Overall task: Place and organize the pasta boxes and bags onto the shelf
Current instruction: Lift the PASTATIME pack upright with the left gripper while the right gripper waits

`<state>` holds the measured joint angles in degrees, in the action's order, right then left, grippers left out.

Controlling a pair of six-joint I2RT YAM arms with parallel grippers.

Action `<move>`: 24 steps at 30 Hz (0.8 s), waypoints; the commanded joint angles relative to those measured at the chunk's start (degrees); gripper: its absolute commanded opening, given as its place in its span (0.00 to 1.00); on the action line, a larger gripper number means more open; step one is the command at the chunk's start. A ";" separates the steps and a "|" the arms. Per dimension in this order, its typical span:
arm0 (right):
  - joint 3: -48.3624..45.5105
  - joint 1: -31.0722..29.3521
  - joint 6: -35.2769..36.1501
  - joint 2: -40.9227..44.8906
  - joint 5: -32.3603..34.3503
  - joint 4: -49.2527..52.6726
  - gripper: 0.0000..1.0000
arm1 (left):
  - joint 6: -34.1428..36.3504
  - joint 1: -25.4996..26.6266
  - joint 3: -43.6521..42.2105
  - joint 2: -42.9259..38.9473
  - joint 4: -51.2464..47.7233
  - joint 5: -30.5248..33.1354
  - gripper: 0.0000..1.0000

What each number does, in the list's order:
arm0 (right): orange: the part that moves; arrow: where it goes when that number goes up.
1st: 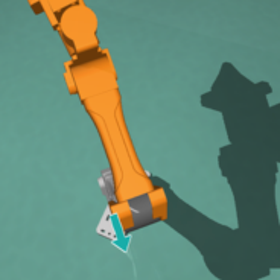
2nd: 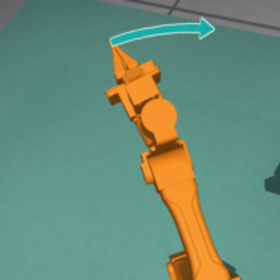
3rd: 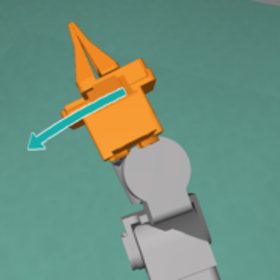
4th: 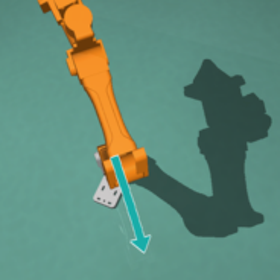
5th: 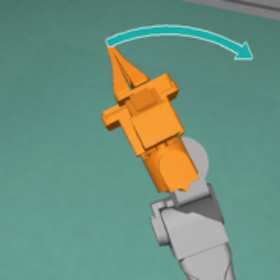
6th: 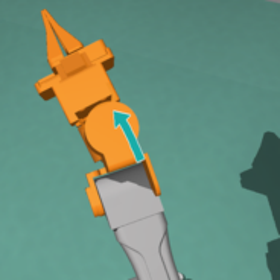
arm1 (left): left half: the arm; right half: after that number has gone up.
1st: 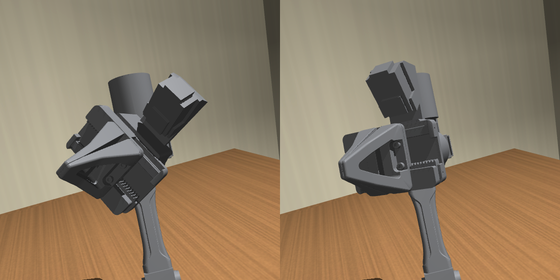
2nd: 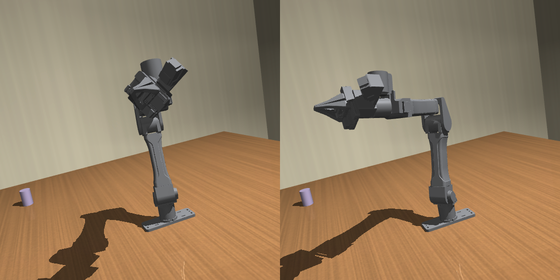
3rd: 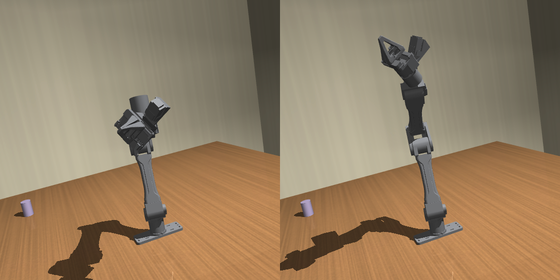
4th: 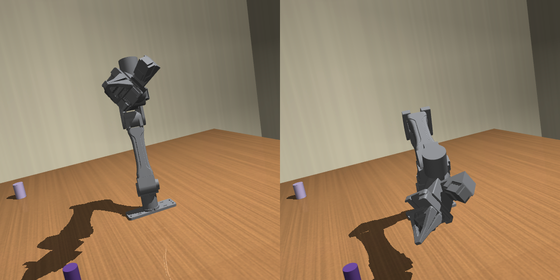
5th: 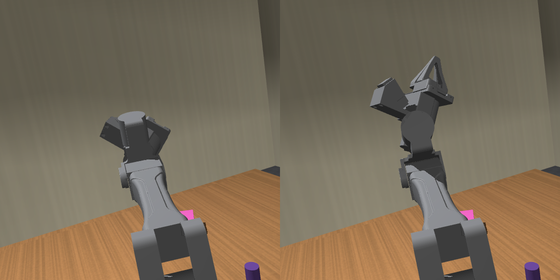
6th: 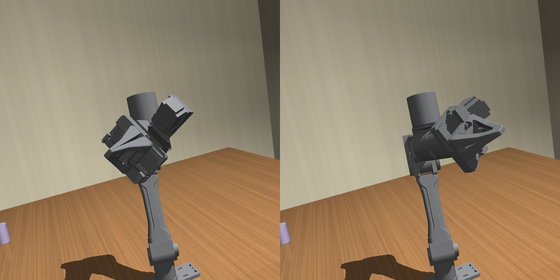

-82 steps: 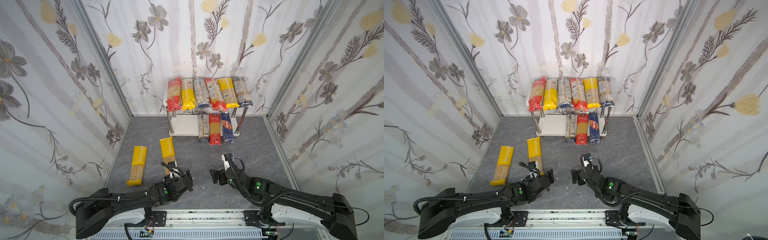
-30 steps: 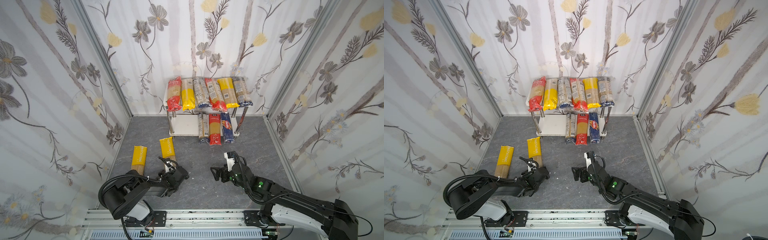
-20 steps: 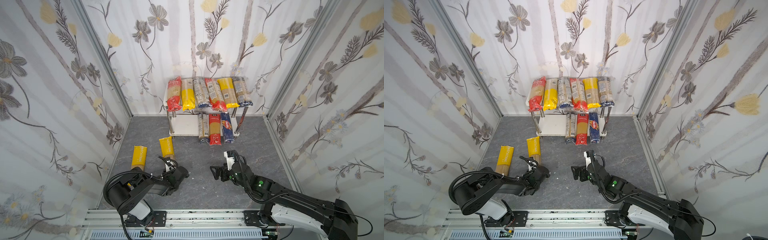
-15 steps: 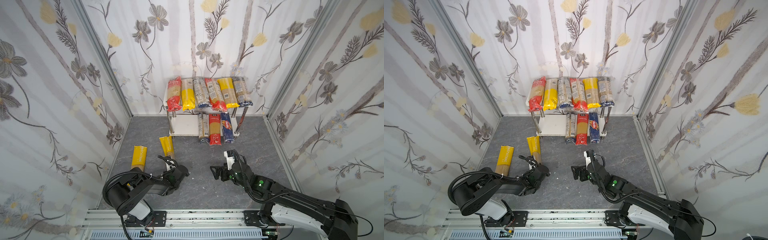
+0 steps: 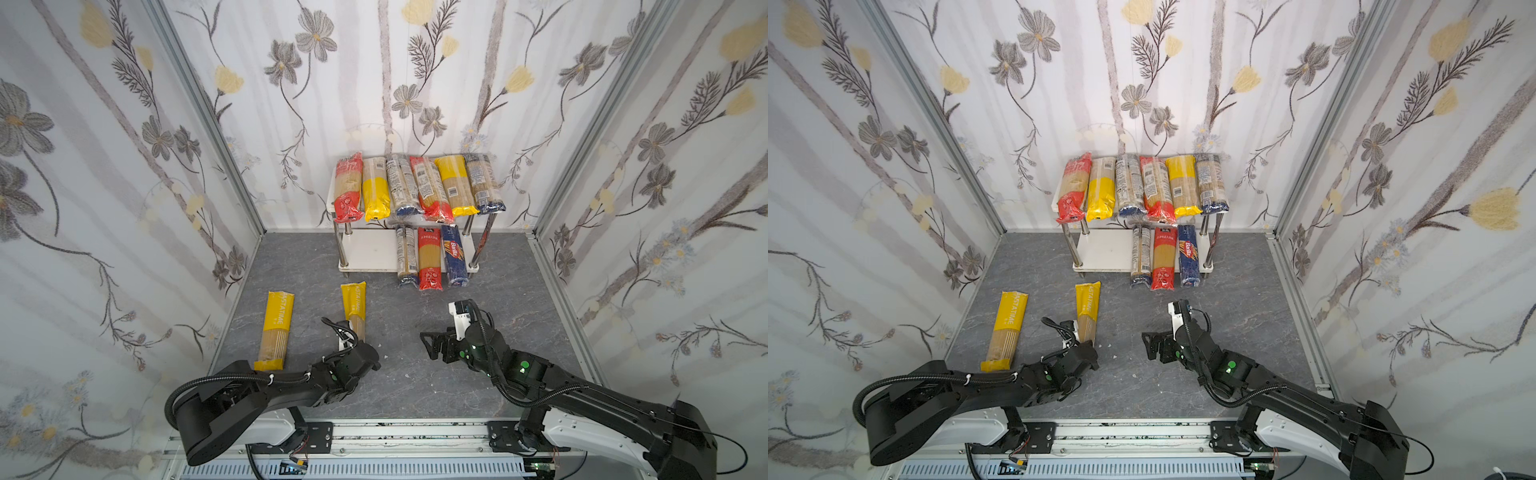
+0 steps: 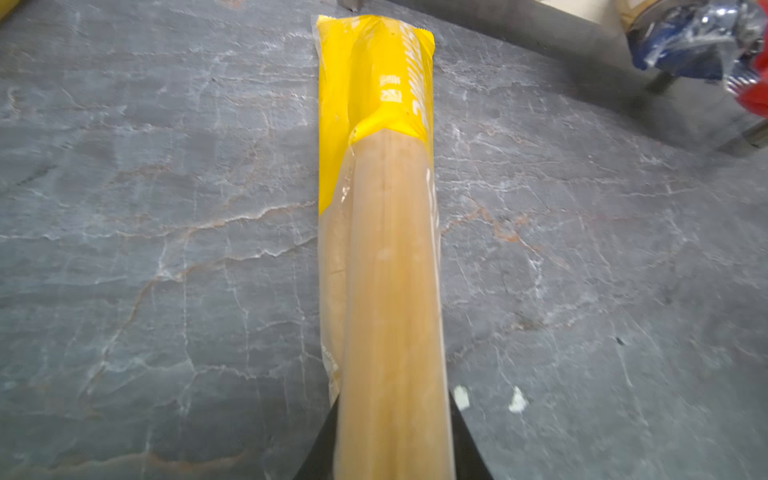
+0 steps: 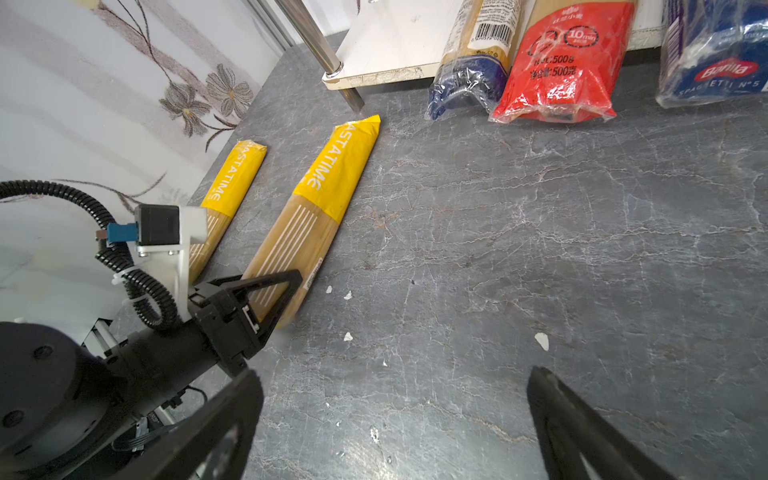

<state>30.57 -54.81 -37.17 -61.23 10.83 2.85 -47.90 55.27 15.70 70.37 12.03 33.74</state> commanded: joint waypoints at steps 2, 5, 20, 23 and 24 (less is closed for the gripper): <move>0.34 -0.26 -0.89 1.77 -0.74 -0.53 1.00 | -3.33 1.75 -0.57 -6.75 -5.53 -2.06 0.00; 0.32 -0.29 -0.98 2.98 -0.39 0.22 1.00 | -3.63 2.94 -0.66 -11.30 -6.88 -2.45 0.00; 0.10 -0.65 -1.07 8.71 -0.02 3.10 1.00 | -3.08 6.65 1.84 -22.19 -12.68 -2.54 0.00; 0.06 -0.65 -1.08 9.05 -0.02 3.47 1.00 | -2.74 7.22 3.07 -22.84 -13.99 -2.19 0.00; 0.02 -0.74 -1.08 9.11 -0.10 3.48 1.00 | -2.64 7.39 3.40 -23.16 -14.39 -2.15 0.00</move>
<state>30.41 -55.37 -38.09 -52.31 10.68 5.85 -51.05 62.35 17.63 48.05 -5.39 27.88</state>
